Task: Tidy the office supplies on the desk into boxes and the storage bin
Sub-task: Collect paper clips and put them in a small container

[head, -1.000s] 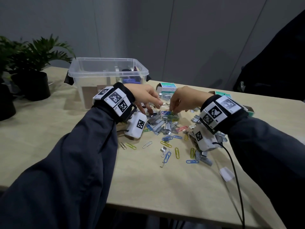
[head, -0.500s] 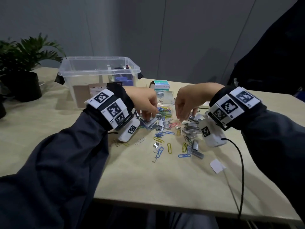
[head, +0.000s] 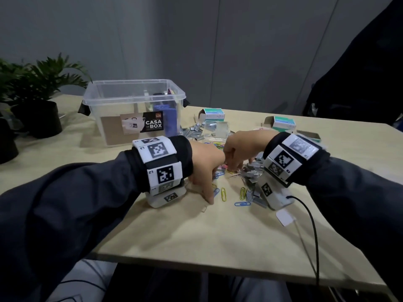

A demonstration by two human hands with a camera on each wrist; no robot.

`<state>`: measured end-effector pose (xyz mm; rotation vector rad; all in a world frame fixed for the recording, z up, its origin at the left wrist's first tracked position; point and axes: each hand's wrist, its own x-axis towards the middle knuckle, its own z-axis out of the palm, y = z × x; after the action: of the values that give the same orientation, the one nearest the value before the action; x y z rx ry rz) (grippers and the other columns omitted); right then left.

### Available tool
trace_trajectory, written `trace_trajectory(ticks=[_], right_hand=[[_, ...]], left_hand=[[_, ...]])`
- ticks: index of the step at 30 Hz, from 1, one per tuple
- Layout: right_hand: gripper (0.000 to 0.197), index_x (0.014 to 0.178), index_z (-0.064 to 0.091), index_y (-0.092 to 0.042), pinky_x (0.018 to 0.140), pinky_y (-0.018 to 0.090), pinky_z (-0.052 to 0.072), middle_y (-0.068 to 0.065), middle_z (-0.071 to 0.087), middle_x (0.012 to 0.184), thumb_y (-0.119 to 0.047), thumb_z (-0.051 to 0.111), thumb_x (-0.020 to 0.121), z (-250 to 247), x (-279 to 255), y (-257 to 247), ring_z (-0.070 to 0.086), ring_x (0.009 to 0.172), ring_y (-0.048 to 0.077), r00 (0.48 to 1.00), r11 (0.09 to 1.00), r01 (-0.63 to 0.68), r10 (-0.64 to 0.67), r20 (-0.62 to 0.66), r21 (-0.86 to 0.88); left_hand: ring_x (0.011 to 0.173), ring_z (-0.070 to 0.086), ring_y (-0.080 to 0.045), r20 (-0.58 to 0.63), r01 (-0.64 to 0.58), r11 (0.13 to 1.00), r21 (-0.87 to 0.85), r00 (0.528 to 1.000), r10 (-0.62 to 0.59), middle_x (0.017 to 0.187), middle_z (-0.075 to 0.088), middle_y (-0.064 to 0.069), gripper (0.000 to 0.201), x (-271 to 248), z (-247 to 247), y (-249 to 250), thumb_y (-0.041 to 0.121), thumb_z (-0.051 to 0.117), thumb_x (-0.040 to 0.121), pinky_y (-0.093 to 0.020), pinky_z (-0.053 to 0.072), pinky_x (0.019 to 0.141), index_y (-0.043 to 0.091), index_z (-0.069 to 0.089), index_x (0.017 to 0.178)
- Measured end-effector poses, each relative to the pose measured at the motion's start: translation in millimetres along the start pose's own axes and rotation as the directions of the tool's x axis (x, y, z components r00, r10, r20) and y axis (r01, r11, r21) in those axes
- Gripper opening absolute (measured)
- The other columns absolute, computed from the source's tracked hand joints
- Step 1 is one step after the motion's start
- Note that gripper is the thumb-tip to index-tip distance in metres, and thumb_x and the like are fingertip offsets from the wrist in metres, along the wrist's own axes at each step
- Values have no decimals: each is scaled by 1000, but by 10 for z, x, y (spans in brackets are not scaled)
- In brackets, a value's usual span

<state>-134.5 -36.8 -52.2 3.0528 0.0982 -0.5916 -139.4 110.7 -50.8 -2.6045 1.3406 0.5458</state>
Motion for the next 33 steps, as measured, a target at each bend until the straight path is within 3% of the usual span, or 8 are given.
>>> trace_trajectory(ticks=[4,9,14,16,20,24,30,33], right_hand=[[14,93,73,-8,51,17,45,0,72,79,-20,72,86,21,-22,-19,63,63,7,1000,1000,8,-7,11,-23],[6,82,71,-11,51,18,45,-2,71,70,-17,74,82,-39,-60,76,62,55,6,1000,1000,12,-11,-21,21],[10,78,68,-14,48,16,45,-2,71,71,-7,73,83,-140,-2,284,60,49,-7,939,956,99,3,-343,278],[11,81,69,-12,45,14,45,2,71,74,-2,73,82,-168,20,308,57,44,-7,917,946,124,6,-399,301],[15,83,72,-13,46,17,47,3,72,80,1,72,79,-179,81,234,60,51,-1,922,978,111,-35,-386,177],[23,70,68,-27,72,33,57,-12,63,70,-5,74,77,-167,169,113,65,80,17,894,999,38,-23,-448,26],[17,73,74,-23,61,26,48,-1,71,81,-7,79,73,-199,247,-47,67,79,21,909,997,-3,-27,-417,-71],[12,86,80,-15,59,24,51,4,73,82,-9,80,75,-193,268,-72,64,64,15,939,998,26,-47,-342,-66]], left_hand=[[65,59,-15,-14,-18,1000,6,1000,18,73,69,-5,13,42,-8,10,15,78,71,-23,43,54,6,74,79],[68,66,-21,-4,-64,998,-3,998,64,68,67,-5,12,53,-2,-13,2,72,70,-27,49,57,12,69,68],[63,66,-22,8,-80,995,-66,997,81,68,69,-8,11,32,-16,-37,-3,71,70,-29,52,59,8,71,68],[61,64,-19,12,-86,995,-57,996,87,68,69,-8,8,21,-22,-37,-3,71,70,-28,52,60,6,72,71],[62,64,-20,9,-106,993,-41,994,107,67,69,-7,7,8,-33,-47,-2,71,70,-31,53,63,5,72,70],[59,62,-16,25,-127,990,-63,991,129,62,66,-1,11,-23,-52,-36,-3,72,70,-34,56,65,8,70,69],[59,65,-19,33,-114,986,-125,992,119,78,72,-15,9,-26,-31,-44,-3,73,72,-31,57,63,5,71,76],[58,65,-19,43,-91,983,-157,994,99,80,72,-16,10,-6,-8,-62,-3,74,74,-29,58,61,3,71,81]])
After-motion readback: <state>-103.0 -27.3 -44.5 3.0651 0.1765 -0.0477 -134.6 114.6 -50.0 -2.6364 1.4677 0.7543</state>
